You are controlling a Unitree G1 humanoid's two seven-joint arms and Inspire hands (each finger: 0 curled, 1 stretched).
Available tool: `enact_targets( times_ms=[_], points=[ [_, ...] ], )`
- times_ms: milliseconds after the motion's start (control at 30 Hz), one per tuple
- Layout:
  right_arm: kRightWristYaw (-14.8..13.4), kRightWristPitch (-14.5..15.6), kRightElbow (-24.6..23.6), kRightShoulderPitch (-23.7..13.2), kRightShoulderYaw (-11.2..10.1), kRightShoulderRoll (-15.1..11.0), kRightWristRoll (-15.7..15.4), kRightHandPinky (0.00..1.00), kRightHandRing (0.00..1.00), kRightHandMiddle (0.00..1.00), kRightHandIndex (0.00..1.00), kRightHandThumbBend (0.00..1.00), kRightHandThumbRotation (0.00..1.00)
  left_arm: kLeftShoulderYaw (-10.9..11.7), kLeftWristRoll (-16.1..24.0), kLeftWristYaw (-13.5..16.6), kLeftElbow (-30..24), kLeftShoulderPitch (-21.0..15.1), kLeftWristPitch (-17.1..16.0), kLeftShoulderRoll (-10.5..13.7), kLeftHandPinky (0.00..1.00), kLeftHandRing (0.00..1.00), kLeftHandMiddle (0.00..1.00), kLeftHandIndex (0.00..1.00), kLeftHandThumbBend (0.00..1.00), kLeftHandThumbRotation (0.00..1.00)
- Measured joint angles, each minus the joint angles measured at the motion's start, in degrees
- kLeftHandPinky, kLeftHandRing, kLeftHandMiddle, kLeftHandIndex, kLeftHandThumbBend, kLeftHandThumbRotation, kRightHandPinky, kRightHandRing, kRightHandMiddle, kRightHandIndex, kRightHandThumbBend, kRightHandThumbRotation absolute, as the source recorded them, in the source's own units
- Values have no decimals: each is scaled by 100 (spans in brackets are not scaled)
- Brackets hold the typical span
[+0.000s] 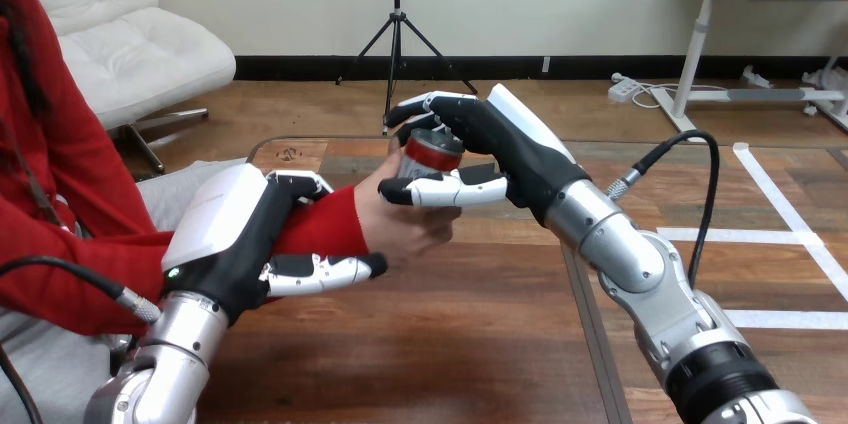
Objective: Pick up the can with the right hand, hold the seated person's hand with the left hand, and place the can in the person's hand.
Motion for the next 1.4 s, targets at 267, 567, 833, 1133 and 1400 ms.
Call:
enact_targets(
  times_ms=[267,567,833,1133,1400],
  points=[
    [99,22,-54,111,-31,-47,140,67,78,81,83,99,100,14,-243,-88,-50,1,-96,-12,61,74,77,71,96,66],
    [243,45,-145,296,-129,-64,323,70,83,84,84,92,100,54,-576,-203,-67,3,-172,-50,67,81,83,78,100,74],
    [259,96,-293,496,-160,-117,349,74,86,87,85,93,100,88,-760,-256,-84,36,-192,-144,72,88,89,86,100,80],
    [243,97,-576,796,-160,-252,337,84,91,90,88,90,100,97,-867,-282,-86,145,-335,-208,80,98,97,94,100,90],
    [192,97,-914,1172,-217,-279,391,90,94,92,91,91,100,87,-793,-115,-86,230,-571,-318,85,100,100,99,100,98]
  ],
)
